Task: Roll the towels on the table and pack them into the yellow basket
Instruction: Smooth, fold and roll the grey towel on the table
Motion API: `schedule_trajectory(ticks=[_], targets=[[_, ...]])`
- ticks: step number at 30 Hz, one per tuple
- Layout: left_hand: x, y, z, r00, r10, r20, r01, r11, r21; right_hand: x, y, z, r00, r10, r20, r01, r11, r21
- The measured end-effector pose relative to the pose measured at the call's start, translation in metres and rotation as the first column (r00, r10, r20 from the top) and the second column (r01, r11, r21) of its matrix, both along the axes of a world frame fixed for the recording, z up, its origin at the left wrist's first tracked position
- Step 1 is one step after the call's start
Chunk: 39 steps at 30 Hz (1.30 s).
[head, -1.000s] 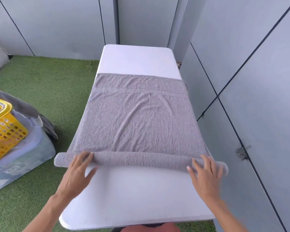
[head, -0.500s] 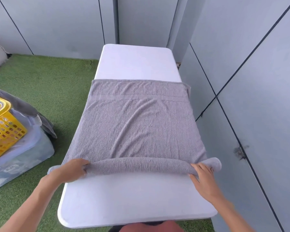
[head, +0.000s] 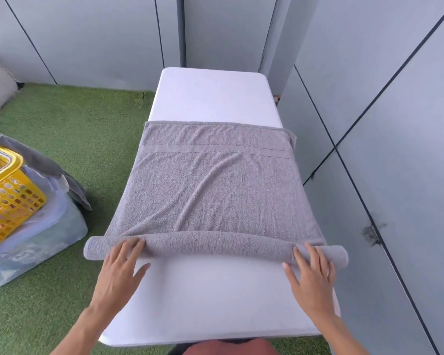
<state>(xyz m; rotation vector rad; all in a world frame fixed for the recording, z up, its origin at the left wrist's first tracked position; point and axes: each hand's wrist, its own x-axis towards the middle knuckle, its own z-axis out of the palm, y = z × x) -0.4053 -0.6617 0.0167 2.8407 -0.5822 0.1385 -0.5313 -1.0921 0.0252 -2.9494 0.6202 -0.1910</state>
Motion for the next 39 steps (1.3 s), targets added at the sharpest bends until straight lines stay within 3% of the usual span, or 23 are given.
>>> schedule_trajectory(ticks=[3,7,10,13,14,16,17,19,21,23,26,31,33,36,39], targets=[[0.013,-0.001,0.001,0.997,0.001,-0.078,0.0,1.0,0.015,0.013,-0.009,-0.001,0.99,0.036,-0.133,-0.036,0.999,0.005],[0.04,-0.004,0.015,0.993,0.016,-0.116,-0.011,0.999,0.043,0.043,-0.033,0.017,0.943,0.096,-0.319,-0.059,0.99,0.126],[0.057,-0.001,0.033,0.934,0.014,-0.356,0.027,0.994,0.11,0.049,-0.055,0.034,0.883,0.229,-0.41,-0.101,0.945,0.31],[0.081,0.001,0.045,0.748,0.038,-0.663,-0.009,0.999,0.047,0.062,-0.062,0.056,0.866,0.221,-0.45,0.069,0.836,0.544],[0.086,0.002,0.044,0.734,0.037,-0.678,-0.082,0.996,-0.034,0.068,-0.063,0.057,0.892,0.182,-0.415,0.112,0.799,0.591],[0.085,0.001,0.042,0.818,0.11,-0.564,-0.243,0.956,-0.165,0.072,-0.057,0.052,0.961,0.045,-0.273,0.137,0.78,0.611],[0.079,0.001,0.041,0.885,0.175,-0.431,-0.274,0.945,-0.178,0.069,-0.053,0.046,0.985,-0.012,-0.172,0.104,0.84,0.532],[0.06,-0.005,0.036,0.969,0.211,-0.132,-0.231,0.959,-0.161,0.059,-0.044,0.031,0.998,-0.044,-0.043,0.051,0.982,0.184],[0.038,-0.008,0.027,0.991,0.135,-0.017,-0.136,0.977,-0.164,0.047,-0.034,0.021,0.999,-0.033,0.0,0.033,0.998,-0.057],[0.026,-0.005,0.014,0.997,0.058,-0.059,-0.064,0.992,-0.105,0.04,-0.025,0.012,1.0,-0.003,-0.026,0.001,0.998,-0.068],[0.035,-0.001,0.002,0.989,-0.029,-0.144,0.03,1.0,0.001,0.036,-0.024,-0.001,0.982,0.044,-0.186,-0.052,0.998,-0.04],[0.064,-0.01,0.019,0.953,0.093,-0.287,-0.105,0.994,-0.027,0.059,-0.033,0.017,0.969,0.057,-0.242,-0.068,0.997,-0.035],[0.068,-0.009,0.029,0.935,0.114,-0.335,-0.117,0.993,0.012,0.064,-0.04,0.025,0.928,0.093,-0.361,-0.11,0.994,-0.027],[0.075,-0.006,0.047,0.844,0.083,-0.529,-0.014,0.991,0.132,0.071,-0.055,0.041,0.809,0.181,-0.56,-0.096,0.979,0.178],[0.078,-0.002,0.054,0.789,0.105,-0.606,-0.152,0.988,-0.027,0.076,-0.061,0.057,0.822,0.194,-0.535,0.07,0.899,0.433]])
